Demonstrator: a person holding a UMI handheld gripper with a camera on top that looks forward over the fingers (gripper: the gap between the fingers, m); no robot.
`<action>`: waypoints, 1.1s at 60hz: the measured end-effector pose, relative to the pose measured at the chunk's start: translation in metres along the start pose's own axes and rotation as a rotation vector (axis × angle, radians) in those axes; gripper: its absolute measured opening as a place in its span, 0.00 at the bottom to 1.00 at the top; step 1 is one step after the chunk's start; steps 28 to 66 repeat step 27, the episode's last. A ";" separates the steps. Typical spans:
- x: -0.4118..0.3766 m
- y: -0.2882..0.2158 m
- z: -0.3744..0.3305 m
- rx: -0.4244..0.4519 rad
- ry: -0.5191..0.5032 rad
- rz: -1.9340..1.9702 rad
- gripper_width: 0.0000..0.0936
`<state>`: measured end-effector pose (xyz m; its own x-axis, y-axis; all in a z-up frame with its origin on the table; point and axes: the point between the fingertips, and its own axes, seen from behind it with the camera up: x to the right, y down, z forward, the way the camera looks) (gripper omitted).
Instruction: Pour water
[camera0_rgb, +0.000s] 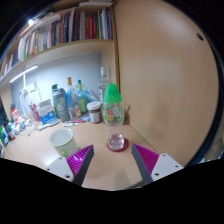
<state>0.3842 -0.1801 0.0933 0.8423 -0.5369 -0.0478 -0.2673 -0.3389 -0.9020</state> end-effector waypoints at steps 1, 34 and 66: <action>-0.001 0.000 -0.012 -0.003 -0.004 -0.002 0.90; -0.092 0.001 -0.334 0.031 -0.156 -0.101 0.91; -0.092 0.001 -0.334 0.031 -0.156 -0.101 0.91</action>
